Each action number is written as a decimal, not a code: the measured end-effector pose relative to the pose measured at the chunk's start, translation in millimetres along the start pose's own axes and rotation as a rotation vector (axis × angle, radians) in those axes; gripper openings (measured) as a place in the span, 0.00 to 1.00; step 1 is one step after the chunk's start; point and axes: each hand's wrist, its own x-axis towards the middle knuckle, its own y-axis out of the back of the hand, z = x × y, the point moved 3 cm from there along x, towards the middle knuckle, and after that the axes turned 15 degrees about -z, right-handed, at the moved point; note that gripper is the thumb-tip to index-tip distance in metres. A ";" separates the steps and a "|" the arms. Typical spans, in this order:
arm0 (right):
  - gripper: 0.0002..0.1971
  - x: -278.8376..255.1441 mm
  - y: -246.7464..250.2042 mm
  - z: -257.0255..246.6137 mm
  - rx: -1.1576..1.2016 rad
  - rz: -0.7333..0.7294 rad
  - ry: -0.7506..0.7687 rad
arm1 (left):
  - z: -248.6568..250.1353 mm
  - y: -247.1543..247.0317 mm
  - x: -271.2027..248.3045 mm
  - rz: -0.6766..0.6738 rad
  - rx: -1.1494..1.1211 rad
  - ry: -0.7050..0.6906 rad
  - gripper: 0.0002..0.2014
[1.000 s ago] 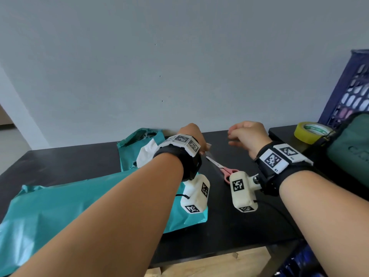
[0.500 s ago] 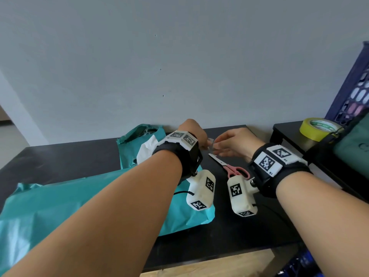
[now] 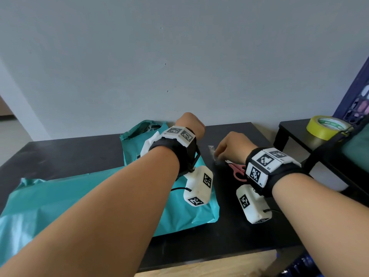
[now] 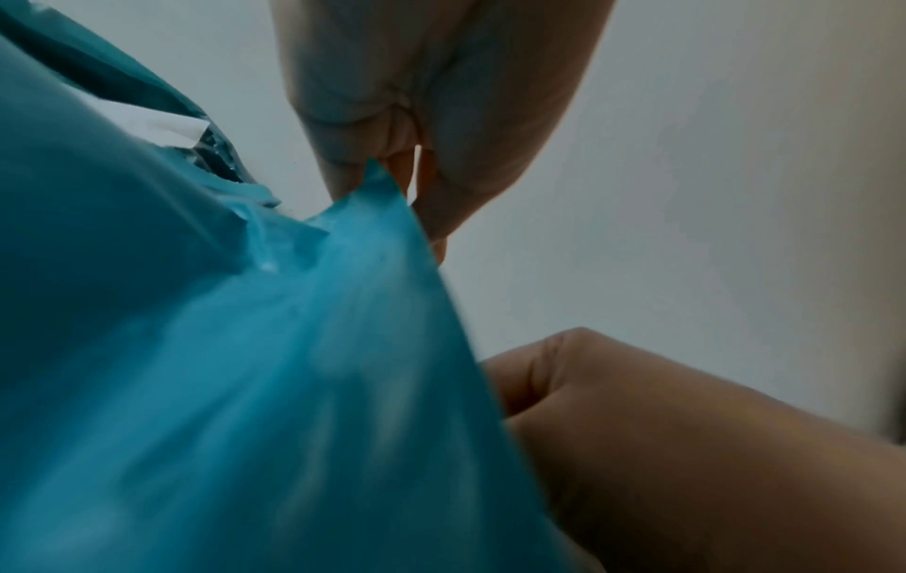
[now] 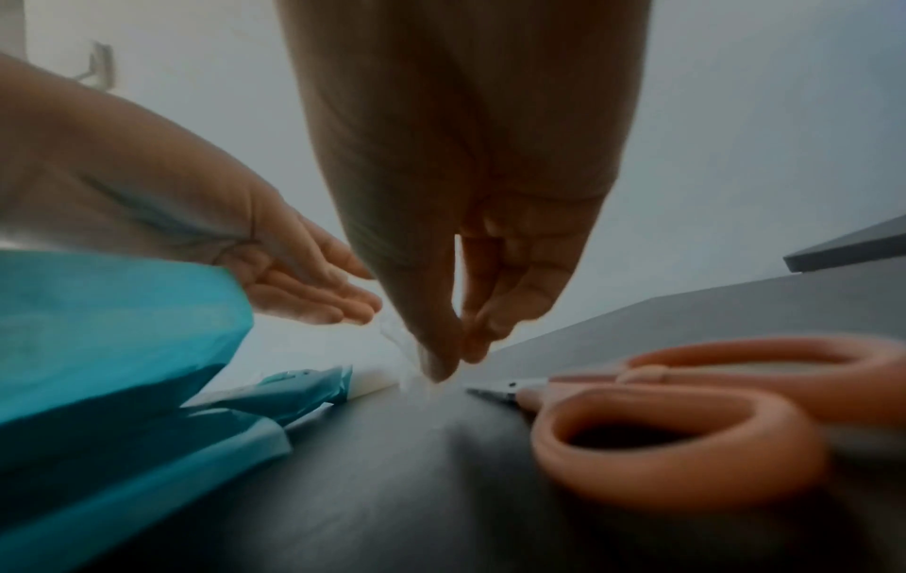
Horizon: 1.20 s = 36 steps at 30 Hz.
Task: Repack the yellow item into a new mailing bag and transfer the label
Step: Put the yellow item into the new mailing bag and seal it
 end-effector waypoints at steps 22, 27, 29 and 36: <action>0.21 -19.2 23.7 17.0 0.475 0.251 -0.045 | -3.5 30.0 -45.7 0.003 -0.124 -0.096 0.08; 0.19 -28.2 31.5 6.6 0.370 0.380 0.092 | -4.8 27.9 -50.4 -0.033 -0.106 -0.079 0.10; 0.14 -31.7 36.4 1.8 0.387 0.442 0.126 | -4.7 27.8 -51.3 -0.049 -0.069 -0.068 0.09; 0.05 -42.6 52.6 -16.4 0.795 0.481 0.292 | -8.7 34.3 -51.3 0.002 -0.043 -0.109 0.11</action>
